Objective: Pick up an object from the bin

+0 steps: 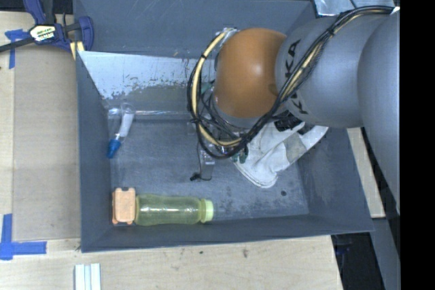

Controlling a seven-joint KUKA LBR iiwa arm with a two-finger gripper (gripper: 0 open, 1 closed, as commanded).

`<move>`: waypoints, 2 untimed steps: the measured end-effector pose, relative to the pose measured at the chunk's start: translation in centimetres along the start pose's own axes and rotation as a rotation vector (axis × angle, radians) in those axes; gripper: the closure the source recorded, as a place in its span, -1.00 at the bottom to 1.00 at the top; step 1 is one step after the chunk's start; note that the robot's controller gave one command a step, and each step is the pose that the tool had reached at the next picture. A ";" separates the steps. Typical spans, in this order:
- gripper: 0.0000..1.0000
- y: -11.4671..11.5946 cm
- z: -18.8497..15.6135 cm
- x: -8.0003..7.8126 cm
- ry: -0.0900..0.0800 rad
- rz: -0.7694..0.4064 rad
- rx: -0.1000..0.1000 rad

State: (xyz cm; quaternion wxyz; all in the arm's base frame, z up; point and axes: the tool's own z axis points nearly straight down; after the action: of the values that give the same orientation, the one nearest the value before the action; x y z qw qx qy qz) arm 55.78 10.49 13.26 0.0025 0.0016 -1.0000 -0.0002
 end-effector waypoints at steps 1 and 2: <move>-1.00 0.0 -0.5 -0.2 -0.008 0.003 -0.001; -1.00 -2.0 -5.7 -2.5 -0.003 0.003 0.000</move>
Offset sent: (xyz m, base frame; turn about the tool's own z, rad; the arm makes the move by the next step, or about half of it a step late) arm 0.0517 -0.0418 0.1128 0.0040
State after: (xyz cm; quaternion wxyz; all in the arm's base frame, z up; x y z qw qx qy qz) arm 58.35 8.45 18.95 0.0010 0.0003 -1.0000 -0.0002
